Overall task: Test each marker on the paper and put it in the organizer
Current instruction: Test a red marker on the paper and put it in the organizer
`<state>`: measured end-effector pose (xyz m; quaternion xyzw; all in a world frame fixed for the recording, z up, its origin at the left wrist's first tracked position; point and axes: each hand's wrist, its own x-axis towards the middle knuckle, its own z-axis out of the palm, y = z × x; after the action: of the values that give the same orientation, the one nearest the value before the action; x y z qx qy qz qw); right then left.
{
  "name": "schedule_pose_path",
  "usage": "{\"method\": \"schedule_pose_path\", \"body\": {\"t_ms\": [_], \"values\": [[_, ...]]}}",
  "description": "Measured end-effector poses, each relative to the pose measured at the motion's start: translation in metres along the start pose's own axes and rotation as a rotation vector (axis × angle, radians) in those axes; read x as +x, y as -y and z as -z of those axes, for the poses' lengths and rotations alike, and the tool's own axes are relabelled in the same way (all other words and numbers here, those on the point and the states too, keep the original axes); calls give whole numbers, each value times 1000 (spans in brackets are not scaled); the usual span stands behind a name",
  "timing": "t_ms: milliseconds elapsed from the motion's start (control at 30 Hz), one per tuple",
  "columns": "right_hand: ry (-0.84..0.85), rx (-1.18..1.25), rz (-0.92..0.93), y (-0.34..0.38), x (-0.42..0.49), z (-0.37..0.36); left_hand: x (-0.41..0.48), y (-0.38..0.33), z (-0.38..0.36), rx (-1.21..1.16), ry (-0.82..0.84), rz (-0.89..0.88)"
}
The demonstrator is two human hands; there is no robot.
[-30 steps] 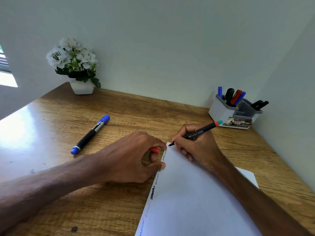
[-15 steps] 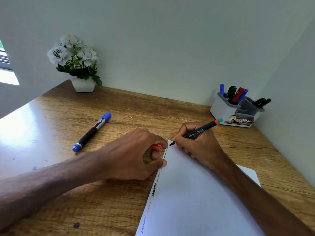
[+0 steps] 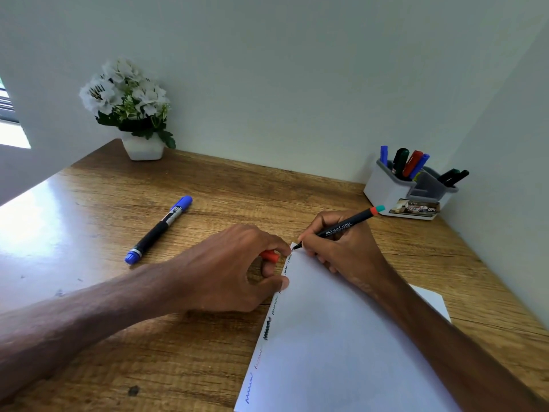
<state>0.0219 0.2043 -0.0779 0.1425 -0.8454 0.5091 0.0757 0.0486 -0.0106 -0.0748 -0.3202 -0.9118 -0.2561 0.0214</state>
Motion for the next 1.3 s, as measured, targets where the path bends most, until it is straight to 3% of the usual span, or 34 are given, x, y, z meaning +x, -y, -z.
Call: {"method": "schedule_pose_path", "body": {"t_ms": [1167, 1300], "values": [[-43, 94, -60, -8, 5, 1, 1, 1, 2, 24, 35, 18], [-102, 209, -54, -8, 5, 2, 1, 2, 1, -17, 36, 55]]}}
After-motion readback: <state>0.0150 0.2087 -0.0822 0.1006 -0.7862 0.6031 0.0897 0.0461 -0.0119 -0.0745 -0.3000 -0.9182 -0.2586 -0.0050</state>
